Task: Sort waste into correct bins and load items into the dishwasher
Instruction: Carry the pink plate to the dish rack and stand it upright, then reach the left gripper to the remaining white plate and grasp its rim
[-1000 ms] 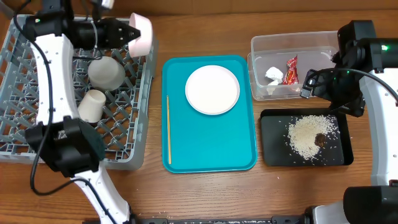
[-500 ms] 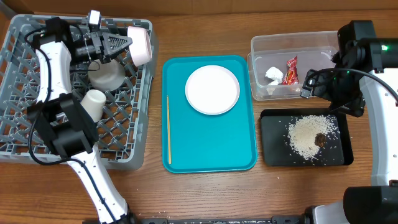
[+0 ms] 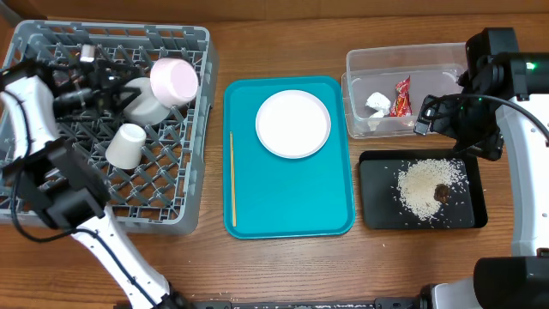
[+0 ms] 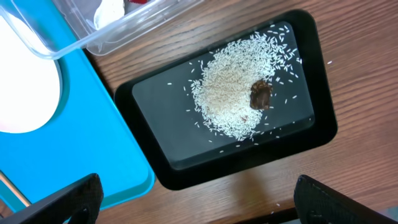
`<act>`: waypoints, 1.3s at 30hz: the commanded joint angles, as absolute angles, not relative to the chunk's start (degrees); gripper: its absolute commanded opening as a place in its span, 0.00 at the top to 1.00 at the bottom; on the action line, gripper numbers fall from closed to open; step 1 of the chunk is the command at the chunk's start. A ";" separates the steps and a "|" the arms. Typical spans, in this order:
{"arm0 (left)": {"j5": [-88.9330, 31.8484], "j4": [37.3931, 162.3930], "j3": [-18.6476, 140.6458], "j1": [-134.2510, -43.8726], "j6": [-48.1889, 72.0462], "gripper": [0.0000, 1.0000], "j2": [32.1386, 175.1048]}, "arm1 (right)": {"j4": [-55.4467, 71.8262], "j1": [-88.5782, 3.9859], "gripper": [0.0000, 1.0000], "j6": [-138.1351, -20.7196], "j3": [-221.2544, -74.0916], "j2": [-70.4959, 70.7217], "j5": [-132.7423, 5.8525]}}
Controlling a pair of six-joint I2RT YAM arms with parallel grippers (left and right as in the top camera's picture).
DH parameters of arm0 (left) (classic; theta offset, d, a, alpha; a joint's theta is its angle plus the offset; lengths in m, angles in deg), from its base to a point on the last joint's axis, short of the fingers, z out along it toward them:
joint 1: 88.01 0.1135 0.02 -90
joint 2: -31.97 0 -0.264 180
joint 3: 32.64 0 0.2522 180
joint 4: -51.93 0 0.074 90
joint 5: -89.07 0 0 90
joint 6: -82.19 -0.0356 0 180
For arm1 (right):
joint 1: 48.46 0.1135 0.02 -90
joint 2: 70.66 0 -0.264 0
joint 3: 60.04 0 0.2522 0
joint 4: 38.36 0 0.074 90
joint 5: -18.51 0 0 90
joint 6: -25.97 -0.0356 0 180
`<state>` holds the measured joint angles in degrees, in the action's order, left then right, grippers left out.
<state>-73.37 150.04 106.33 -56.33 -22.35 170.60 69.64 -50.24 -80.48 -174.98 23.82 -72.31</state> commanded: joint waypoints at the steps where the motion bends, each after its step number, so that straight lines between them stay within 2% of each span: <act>1: -72.52 151.88 108.17 -54.89 -28.34 0.00 165.97 | 69.36 -50.37 0.00 -80.08 -175.09 23.36 -72.26; 5: -70.27 151.88 108.32 -55.19 -29.33 0.00 158.19 | 69.40 -50.37 0.00 -80.08 -175.09 23.36 -72.26; 9: -61.68 151.84 108.32 -58.69 -29.15 0.00 150.73 | 69.40 -50.37 0.00 -80.08 -175.09 23.36 -72.26; 18: -33.20 151.64 108.32 -78.01 -15.64 0.00 141.82 | 69.49 -50.37 0.00 -80.08 -175.09 23.36 -72.26; 25: -13.66 150.15 107.29 -99.83 -9.22 0.00 143.91 | 69.44 -50.37 0.00 -80.08 -175.09 23.36 -72.26; 31: -5.94 149.34 106.83 -114.43 -7.99 0.00 150.25 | 69.44 -50.37 0.00 -80.10 -175.09 23.36 -72.26; 39: 1.38 149.06 106.83 -123.78 -4.91 0.00 162.86 | 69.64 -50.37 0.00 -80.10 -175.09 23.36 -72.26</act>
<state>-3.58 149.17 107.36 -122.89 -7.91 159.30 69.68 -50.24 -80.45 -174.98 23.82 -72.31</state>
